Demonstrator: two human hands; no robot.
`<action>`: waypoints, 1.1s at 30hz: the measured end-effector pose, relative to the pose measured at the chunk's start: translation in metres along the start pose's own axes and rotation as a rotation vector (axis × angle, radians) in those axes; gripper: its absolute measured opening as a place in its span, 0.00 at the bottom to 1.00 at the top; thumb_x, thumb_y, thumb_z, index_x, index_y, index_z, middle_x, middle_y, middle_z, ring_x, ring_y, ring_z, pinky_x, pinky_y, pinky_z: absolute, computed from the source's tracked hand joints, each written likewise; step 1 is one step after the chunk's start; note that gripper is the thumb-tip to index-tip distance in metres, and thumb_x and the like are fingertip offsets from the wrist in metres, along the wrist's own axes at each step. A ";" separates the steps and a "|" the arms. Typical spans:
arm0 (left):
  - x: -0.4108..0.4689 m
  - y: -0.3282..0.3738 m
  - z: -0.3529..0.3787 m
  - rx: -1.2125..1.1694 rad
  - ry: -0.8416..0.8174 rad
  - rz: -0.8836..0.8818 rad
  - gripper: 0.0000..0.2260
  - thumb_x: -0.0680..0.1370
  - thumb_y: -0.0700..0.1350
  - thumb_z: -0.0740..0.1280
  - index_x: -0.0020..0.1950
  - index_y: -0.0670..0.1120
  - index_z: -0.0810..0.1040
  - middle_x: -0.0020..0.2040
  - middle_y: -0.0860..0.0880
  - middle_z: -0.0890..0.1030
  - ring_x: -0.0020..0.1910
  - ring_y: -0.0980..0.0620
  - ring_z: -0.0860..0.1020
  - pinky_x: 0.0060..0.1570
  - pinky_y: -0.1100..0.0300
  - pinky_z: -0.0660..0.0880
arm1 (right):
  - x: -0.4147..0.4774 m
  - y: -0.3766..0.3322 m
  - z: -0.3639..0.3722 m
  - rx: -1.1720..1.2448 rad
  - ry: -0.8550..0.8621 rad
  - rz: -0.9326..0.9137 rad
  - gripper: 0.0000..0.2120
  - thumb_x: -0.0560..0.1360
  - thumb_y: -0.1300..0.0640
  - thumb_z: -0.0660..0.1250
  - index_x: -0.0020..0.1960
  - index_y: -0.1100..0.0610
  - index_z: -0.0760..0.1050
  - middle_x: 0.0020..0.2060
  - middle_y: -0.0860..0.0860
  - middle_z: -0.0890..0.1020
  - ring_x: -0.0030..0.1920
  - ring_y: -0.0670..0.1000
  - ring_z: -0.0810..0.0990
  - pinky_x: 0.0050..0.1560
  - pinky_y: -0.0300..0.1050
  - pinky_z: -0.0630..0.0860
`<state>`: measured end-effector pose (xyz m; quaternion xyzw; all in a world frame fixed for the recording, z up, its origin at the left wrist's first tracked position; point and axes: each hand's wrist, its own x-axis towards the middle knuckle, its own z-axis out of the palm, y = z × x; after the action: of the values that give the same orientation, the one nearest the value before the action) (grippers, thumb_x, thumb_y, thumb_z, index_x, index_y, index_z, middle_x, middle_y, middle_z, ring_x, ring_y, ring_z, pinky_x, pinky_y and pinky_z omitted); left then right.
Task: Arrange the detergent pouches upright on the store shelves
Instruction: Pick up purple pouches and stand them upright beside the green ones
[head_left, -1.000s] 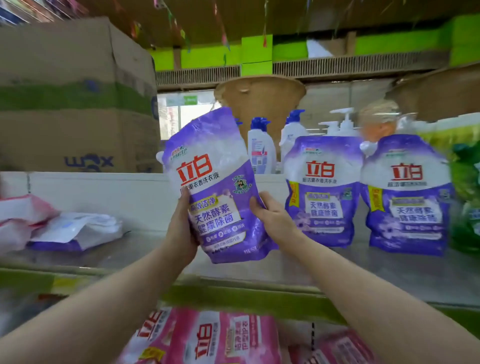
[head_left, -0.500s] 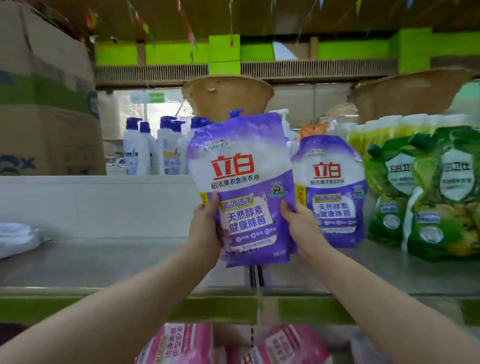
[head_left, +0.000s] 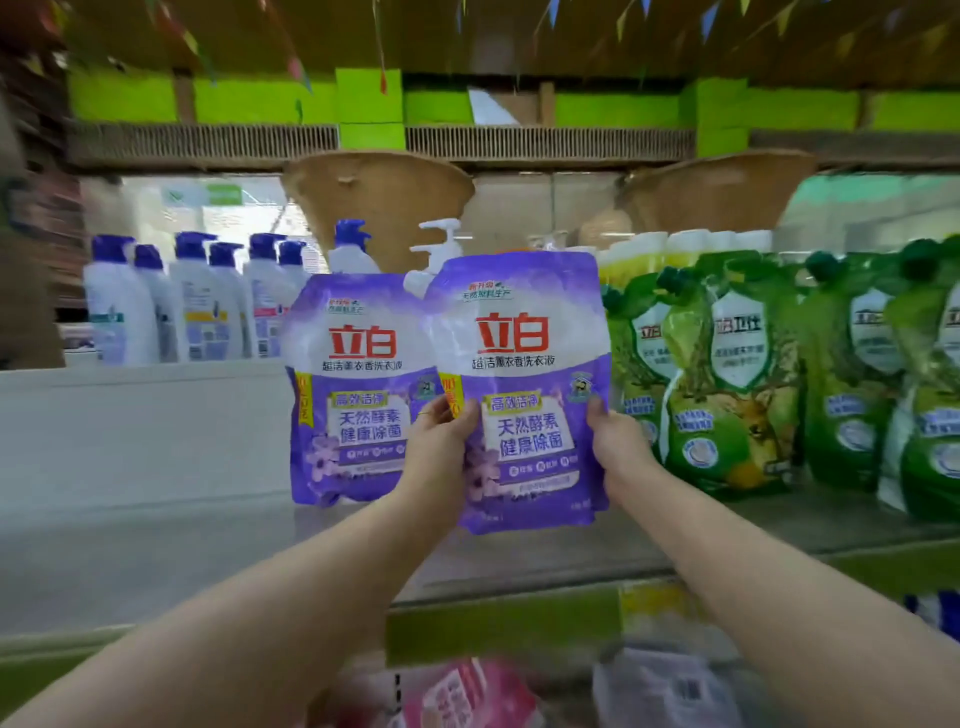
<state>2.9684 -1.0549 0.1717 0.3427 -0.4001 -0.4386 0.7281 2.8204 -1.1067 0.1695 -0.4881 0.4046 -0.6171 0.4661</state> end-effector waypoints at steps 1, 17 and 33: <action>0.002 -0.003 0.004 0.003 -0.004 0.007 0.03 0.78 0.38 0.64 0.49 0.44 0.74 0.36 0.49 0.83 0.26 0.55 0.81 0.31 0.60 0.78 | 0.004 -0.002 -0.004 -0.006 0.014 0.006 0.18 0.82 0.51 0.53 0.51 0.63 0.76 0.51 0.61 0.81 0.38 0.54 0.78 0.41 0.47 0.75; 0.045 -0.027 0.030 -0.026 0.206 0.087 0.13 0.74 0.36 0.69 0.54 0.45 0.68 0.44 0.44 0.79 0.42 0.43 0.80 0.49 0.45 0.77 | 0.046 0.010 -0.017 0.081 0.087 0.094 0.18 0.79 0.48 0.59 0.35 0.56 0.73 0.37 0.55 0.81 0.41 0.59 0.80 0.55 0.60 0.77; 0.013 -0.013 0.019 0.117 0.119 -0.045 0.19 0.74 0.43 0.69 0.63 0.44 0.68 0.45 0.45 0.79 0.39 0.49 0.80 0.41 0.55 0.80 | -0.021 -0.006 0.005 -0.894 0.373 -0.617 0.27 0.75 0.59 0.64 0.70 0.65 0.59 0.69 0.61 0.61 0.70 0.61 0.60 0.70 0.53 0.58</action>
<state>2.9506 -1.0742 0.1723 0.4192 -0.3732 -0.4095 0.7193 2.8259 -1.0853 0.1717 -0.6159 0.5406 -0.5693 -0.0664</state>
